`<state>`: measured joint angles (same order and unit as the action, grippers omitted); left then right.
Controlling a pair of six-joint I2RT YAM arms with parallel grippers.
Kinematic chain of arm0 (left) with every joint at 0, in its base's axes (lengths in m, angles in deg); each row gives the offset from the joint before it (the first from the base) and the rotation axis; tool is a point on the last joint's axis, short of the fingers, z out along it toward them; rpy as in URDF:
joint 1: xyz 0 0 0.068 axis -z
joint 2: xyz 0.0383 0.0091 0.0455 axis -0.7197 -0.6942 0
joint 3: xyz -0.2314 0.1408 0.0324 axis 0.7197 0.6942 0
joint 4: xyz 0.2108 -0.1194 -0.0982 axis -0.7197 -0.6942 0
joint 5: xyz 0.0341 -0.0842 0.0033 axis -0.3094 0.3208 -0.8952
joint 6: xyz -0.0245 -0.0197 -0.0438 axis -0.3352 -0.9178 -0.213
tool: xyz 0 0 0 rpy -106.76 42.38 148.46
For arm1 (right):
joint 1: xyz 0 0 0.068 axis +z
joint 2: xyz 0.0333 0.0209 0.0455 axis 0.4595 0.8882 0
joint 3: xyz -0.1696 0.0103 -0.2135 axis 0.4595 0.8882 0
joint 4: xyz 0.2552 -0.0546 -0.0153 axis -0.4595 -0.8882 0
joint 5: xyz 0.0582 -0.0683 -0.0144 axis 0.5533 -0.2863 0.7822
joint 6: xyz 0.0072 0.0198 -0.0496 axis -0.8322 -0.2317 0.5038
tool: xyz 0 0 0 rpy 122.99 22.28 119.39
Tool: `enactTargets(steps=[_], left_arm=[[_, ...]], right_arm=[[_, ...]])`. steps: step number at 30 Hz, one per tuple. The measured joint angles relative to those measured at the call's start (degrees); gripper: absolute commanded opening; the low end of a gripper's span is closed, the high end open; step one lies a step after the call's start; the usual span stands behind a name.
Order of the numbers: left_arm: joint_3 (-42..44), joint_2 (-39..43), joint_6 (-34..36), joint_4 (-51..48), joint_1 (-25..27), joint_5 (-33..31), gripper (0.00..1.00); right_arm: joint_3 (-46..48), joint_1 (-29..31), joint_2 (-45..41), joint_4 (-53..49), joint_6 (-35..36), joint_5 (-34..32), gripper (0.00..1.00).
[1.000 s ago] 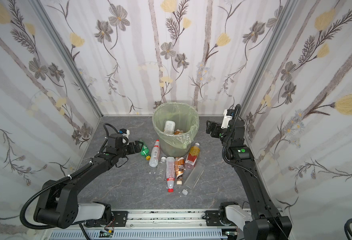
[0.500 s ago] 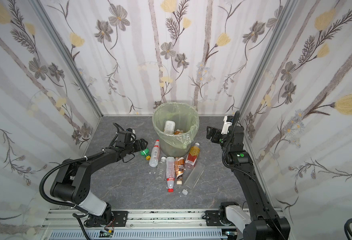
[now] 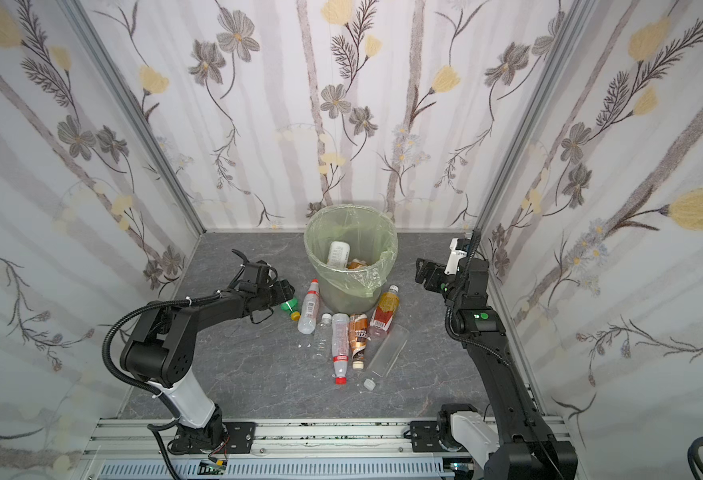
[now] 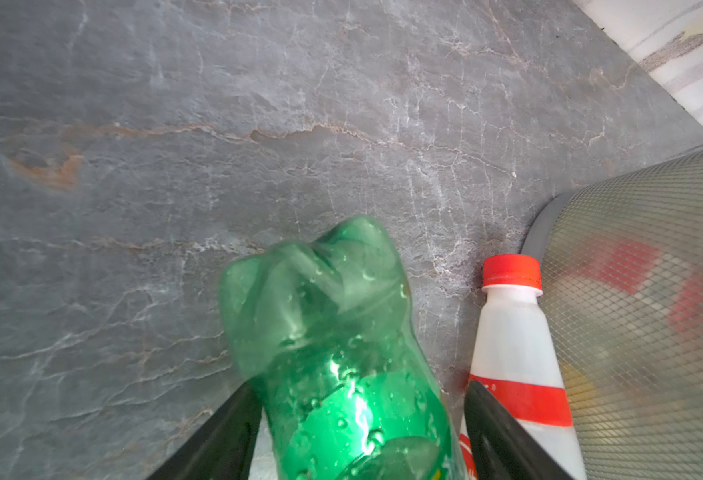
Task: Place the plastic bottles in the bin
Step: 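Close the left gripper on the green soda bottle and lift it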
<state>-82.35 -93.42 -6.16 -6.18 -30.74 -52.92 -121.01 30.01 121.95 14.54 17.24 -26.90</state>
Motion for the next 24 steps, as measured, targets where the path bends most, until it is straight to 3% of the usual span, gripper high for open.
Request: enactTargets(steps=[17, 24], left_arm=[[0.2, 0.0, 3.3, -3.0, 0.1, -2.8, 0.59], [-0.3, 2.3, 4.8, -4.8, 0.1, -3.0, 0.57]], right_arm=[[1.0, -0.7, 0.6, 1.8, -1.9, 1.0, 0.92], [1.1, -0.8, 0.3, 1.8, -2.1, 1.0, 0.92]])
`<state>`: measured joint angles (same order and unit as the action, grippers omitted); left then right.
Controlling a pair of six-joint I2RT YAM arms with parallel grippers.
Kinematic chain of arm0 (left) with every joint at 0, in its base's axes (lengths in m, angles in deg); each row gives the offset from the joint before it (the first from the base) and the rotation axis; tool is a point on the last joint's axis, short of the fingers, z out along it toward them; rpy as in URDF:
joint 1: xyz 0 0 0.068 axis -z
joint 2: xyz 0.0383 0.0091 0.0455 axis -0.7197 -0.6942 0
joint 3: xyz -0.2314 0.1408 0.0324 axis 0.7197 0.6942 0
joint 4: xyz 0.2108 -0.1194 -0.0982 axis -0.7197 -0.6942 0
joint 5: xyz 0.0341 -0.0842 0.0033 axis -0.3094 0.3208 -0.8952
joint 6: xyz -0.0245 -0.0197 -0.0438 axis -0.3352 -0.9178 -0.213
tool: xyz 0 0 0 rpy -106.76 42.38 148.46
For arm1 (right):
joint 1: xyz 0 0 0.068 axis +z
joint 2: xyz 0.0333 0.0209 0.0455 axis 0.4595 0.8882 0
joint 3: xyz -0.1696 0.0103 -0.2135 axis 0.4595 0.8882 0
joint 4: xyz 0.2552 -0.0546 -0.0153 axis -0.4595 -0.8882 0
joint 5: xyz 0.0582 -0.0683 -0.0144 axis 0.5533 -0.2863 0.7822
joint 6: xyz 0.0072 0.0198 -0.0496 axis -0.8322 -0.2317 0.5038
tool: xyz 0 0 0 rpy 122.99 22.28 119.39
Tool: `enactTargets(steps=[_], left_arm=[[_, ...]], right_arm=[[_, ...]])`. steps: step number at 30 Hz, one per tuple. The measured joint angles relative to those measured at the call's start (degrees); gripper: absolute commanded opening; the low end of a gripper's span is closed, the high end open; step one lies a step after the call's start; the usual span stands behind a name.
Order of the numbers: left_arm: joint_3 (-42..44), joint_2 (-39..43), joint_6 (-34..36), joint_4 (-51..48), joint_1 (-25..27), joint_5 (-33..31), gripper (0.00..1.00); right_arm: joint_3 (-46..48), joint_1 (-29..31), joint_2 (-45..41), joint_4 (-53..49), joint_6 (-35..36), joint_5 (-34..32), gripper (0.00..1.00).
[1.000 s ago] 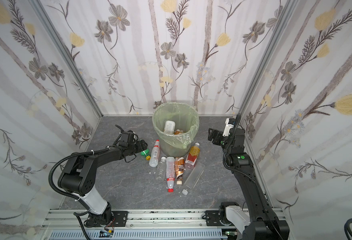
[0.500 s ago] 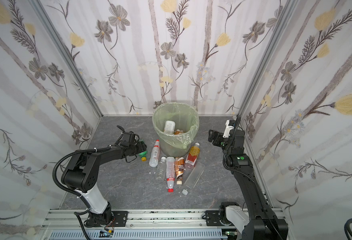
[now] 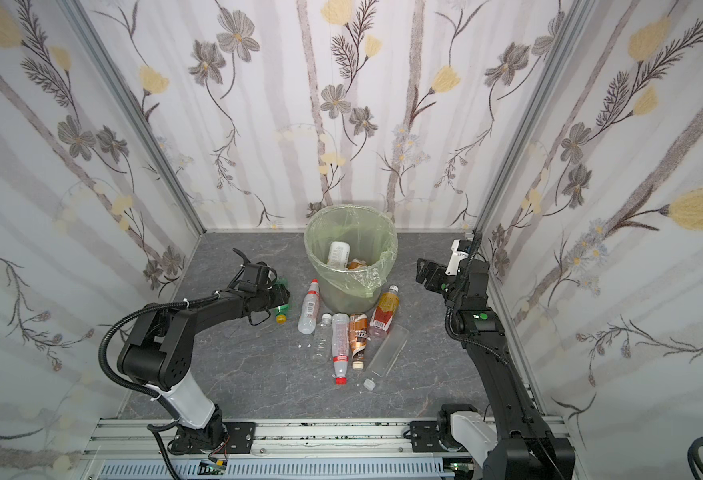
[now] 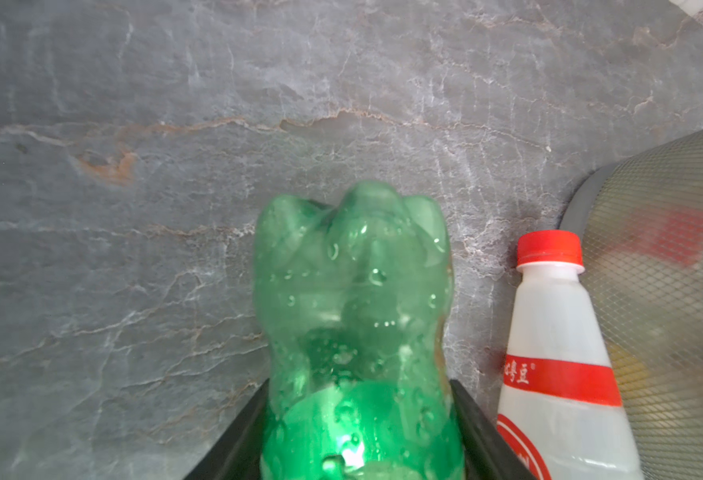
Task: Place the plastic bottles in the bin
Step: 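Close the left gripper on the green soda bottle and lift it, then carry the green bottle with the left gripper over the bin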
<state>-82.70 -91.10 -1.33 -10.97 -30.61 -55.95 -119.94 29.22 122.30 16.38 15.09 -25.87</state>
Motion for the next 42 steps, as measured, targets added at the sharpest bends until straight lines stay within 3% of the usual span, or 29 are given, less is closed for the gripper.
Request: enactTargets(steps=[6, 21, 33, 42], left_arm=[[-2.4, 4.4, 1.9, -1.5, -0.6, -0.2, 0.57], [-17.3, 13.3, 5.6, -4.0, -2.0, 7.4, 0.58], [-32.5, 12.0, 4.3, -4.2, -2.3, 18.4, 0.58], [-39.1, 9.5, 3.1, -4.2, 1.0, 26.6, 0.59]], right_arm=[[0.0, -0.1, -0.3, 0.1, 0.0, 0.0, 0.92], [0.0, -0.3, 0.0, 0.3, 0.0, 1.1, 0.92], [1.1, -0.3, 0.3, 0.4, -0.2, 2.1, 0.92], [1.7, -0.3, 0.3, 0.4, -0.3, 2.2, 0.92]])
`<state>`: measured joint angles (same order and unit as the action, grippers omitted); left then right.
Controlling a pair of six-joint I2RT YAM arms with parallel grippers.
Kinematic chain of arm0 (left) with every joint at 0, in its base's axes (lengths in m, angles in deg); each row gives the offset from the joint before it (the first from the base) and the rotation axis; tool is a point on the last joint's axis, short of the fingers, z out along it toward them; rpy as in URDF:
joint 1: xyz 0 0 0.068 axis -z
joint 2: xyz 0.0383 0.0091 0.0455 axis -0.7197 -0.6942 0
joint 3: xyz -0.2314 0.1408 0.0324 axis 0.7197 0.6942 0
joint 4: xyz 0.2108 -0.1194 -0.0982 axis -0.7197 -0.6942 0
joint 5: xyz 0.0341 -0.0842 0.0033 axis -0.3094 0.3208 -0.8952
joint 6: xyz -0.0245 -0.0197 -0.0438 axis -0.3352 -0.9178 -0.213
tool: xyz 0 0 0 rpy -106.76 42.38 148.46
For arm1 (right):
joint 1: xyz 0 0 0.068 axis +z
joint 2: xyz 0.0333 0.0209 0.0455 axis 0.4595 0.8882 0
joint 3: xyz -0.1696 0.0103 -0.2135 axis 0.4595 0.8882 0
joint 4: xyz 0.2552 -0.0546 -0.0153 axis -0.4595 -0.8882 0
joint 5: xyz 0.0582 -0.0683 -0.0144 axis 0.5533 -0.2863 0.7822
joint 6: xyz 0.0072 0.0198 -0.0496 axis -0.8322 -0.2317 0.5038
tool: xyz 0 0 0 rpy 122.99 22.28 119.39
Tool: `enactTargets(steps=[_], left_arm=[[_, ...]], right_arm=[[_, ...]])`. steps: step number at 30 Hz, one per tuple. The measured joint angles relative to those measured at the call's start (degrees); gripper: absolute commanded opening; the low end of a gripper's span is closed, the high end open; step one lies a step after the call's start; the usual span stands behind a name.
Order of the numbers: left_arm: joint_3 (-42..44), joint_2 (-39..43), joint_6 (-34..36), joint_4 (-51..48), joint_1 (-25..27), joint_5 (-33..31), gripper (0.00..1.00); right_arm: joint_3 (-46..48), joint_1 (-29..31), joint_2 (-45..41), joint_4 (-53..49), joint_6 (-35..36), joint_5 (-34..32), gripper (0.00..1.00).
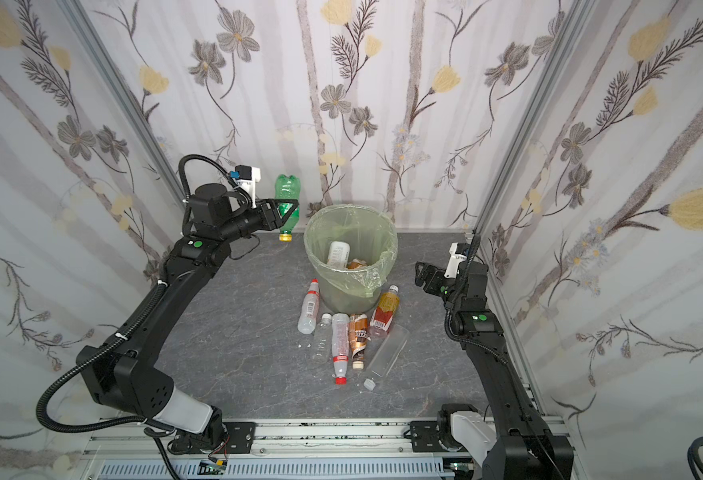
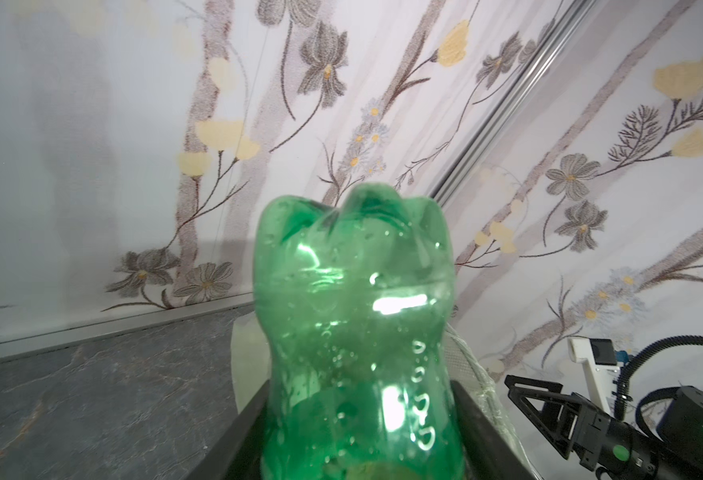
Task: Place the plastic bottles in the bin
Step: 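Carry the green bottle with the left gripper over the bin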
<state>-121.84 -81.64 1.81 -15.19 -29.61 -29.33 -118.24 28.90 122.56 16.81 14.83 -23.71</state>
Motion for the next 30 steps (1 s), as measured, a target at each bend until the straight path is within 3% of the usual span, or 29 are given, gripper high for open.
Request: enactTargets(steps=[12, 25, 30], left_arm=[[-4.7, -4.9, 0.0, 0.3, 8.1, 2.4, 0.58], [-5.1, -9.7, 0.0, 0.5, 11.8, 0.7, 0.58], [-4.6, -10.1, -0.4, 0.9, 12.5, -2.7, 0.6]], right_arm=[[0.1, 0.0, 1.2, 0.3, -0.5, 1.9, 0.92], [0.7, 0.0, 1.2, -0.7, -0.4, 2.3, 0.92], [0.9, 0.0, 1.1, -1.1, -0.3, 2.1, 0.92]])
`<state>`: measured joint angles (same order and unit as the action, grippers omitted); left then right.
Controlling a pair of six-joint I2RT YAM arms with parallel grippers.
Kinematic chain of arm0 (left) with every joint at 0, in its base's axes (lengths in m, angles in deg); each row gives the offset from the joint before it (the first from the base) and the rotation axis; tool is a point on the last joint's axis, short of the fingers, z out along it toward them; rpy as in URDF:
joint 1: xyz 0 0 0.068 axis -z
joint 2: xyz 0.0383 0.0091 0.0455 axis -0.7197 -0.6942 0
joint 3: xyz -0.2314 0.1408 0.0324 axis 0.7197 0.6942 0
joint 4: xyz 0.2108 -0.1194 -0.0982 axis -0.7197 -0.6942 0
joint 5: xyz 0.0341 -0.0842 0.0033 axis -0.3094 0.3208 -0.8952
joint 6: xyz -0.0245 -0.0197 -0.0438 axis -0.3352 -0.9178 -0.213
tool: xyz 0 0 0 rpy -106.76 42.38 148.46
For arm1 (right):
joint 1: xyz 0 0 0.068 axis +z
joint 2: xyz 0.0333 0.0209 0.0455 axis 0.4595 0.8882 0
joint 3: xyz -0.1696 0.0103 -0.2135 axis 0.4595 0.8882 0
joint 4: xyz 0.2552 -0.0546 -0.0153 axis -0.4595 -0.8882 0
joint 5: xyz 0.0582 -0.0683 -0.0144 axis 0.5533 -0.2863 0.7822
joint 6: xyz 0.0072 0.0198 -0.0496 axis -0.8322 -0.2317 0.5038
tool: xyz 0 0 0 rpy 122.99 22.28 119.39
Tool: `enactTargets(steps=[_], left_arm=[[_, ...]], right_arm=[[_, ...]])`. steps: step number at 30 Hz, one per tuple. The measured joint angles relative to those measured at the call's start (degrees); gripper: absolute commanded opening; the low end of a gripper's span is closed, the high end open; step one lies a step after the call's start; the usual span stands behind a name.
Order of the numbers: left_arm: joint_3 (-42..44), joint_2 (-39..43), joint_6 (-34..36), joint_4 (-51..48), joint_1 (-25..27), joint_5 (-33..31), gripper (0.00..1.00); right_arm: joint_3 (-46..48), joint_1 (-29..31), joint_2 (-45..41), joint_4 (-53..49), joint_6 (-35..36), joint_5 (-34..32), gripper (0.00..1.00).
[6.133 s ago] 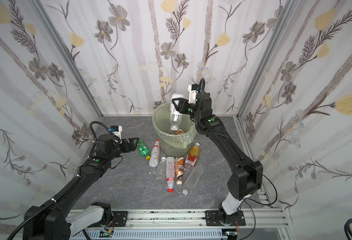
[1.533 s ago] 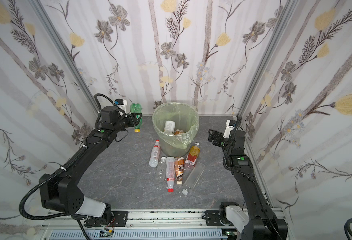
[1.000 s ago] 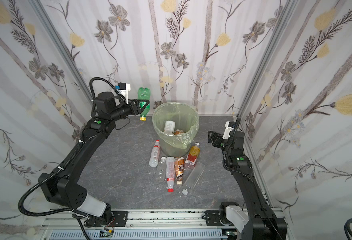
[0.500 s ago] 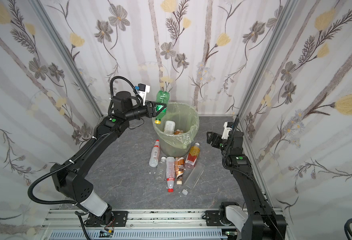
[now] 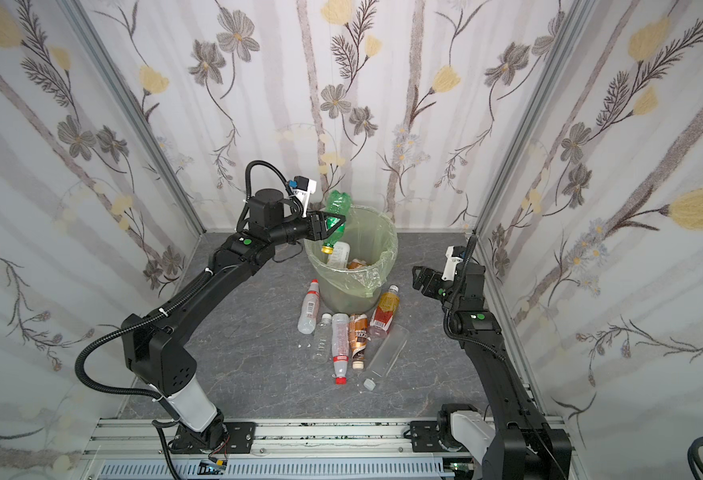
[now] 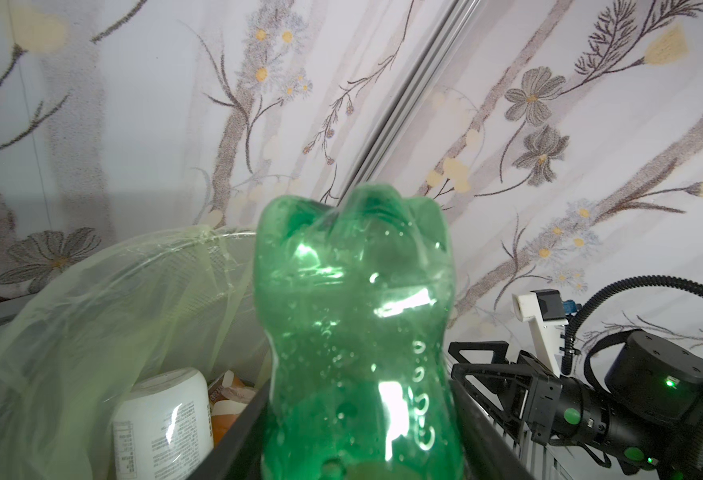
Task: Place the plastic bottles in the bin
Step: 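Carry the green bottle with the left gripper over the bin, then open the left gripper to drop the green bottle into the bin, then withdraw the left arm while the right gripper lowers toward the yellow-label bottle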
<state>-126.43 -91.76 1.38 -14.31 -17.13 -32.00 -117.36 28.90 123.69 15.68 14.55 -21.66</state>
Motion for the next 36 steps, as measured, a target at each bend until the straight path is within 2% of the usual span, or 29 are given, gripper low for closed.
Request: enactTargets(steps=[10, 17, 20, 30, 36], left_arm=[[1.1, -0.5, -0.8, 0.7, 1.4, -2.3, 0.63], [2.6, -0.4, -1.5, 1.3, 1.4, -3.3, 0.77], [3.7, 0.6, -1.5, 1.3, 1.4, -4.2, 0.8], [5.8, 3.0, -1.5, 2.3, 0.9, -6.5, 0.81], [10.7, 7.1, -0.8, 2.6, -1.9, -8.9, 0.82]], right_arm=[[0.3, 0.0, -0.2, -0.5, 0.4, -0.8, 0.91], [1.1, 0.0, -0.5, -2.5, 0.3, -0.7, 0.91], [1.2, 0.0, -1.0, -2.7, 0.3, -0.7, 0.91], [2.4, 1.5, -1.8, -4.1, -1.2, 0.9, 0.9], [4.7, 3.9, -3.3, -5.8, -1.6, 0.9, 0.9]])
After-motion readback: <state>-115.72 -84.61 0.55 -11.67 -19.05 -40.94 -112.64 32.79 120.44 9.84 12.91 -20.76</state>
